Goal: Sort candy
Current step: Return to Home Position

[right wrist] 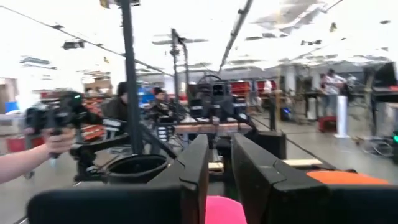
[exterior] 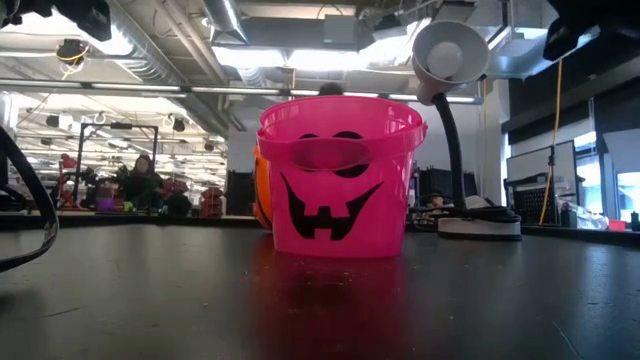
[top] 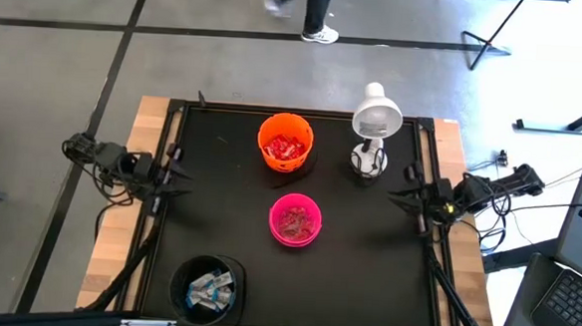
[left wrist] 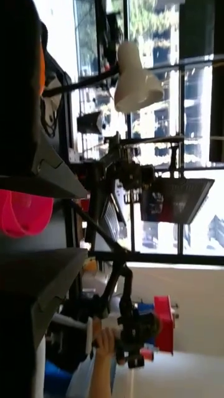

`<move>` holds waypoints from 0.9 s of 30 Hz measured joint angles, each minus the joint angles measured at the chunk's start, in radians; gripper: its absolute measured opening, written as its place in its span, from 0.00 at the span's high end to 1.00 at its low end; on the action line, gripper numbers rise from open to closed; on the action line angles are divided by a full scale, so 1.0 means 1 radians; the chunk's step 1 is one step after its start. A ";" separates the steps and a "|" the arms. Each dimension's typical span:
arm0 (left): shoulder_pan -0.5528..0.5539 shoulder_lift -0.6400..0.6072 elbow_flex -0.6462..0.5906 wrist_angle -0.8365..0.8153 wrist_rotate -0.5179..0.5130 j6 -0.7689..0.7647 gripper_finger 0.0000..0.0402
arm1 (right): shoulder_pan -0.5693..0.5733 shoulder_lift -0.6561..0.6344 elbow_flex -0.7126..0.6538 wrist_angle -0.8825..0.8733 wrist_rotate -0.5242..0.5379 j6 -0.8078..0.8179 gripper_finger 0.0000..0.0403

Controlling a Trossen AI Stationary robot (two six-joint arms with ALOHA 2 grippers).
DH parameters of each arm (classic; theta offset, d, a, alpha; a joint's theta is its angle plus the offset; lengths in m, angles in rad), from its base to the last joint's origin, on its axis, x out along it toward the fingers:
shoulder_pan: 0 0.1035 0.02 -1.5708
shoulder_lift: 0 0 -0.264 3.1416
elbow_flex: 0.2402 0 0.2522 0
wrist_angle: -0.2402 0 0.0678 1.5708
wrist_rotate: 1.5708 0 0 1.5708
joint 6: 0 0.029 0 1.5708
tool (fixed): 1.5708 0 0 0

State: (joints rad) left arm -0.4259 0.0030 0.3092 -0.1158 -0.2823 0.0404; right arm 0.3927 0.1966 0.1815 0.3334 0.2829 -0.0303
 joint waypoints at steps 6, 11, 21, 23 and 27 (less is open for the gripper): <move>0.011 0.000 0.001 0.001 -0.044 0.025 0.70 | 0.000 -0.173 -0.014 -0.182 -0.030 -0.013 0.93; 0.039 0.000 0.002 0.009 -0.041 0.022 0.72 | 0.000 -0.194 -0.001 -0.226 -0.002 -0.073 0.98; 0.123 0.000 0.003 0.017 0.011 0.025 0.78 | -0.002 -0.195 -0.003 -0.217 0.065 -0.117 0.96; 0.138 0.000 0.003 0.018 0.050 0.017 0.81 | -0.003 -0.194 -0.011 -0.218 0.064 -0.091 0.96; 0.156 0.000 0.003 0.023 0.095 0.003 0.88 | -0.002 -0.194 -0.039 -0.225 0.062 -0.047 0.96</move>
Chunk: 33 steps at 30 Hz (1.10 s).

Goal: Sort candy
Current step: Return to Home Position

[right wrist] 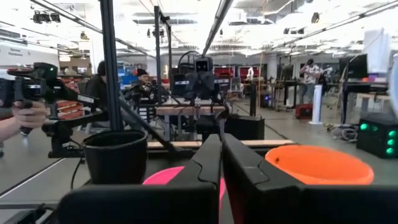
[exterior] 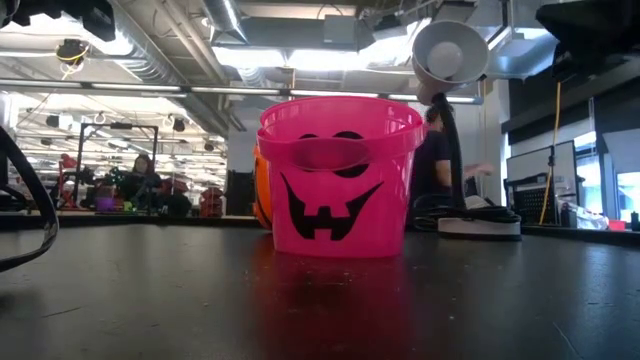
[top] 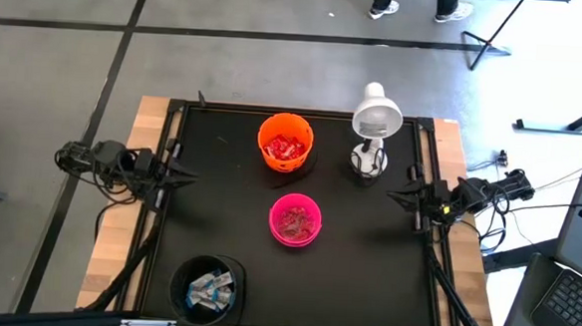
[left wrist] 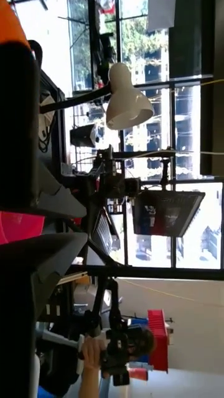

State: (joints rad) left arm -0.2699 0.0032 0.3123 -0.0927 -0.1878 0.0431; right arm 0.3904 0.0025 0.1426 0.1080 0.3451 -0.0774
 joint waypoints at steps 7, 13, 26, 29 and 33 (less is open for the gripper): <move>0.013 0.000 -0.022 0.001 -0.009 -0.007 0.99 | 0.002 0.000 -0.018 0.005 0.038 0.051 0.96; 0.013 0.000 -0.022 0.008 -0.094 -0.008 0.94 | 0.002 0.000 -0.018 -0.005 0.091 0.078 0.96; 0.013 0.002 -0.023 0.004 -0.099 -0.032 0.94 | 0.002 0.000 -0.018 -0.006 0.090 0.080 0.96; 0.013 0.002 -0.023 0.004 -0.099 -0.033 0.94 | 0.002 0.000 -0.018 -0.006 0.090 0.080 0.96; 0.013 0.002 -0.023 0.004 -0.099 -0.033 0.94 | 0.002 0.000 -0.018 -0.006 0.090 0.080 0.96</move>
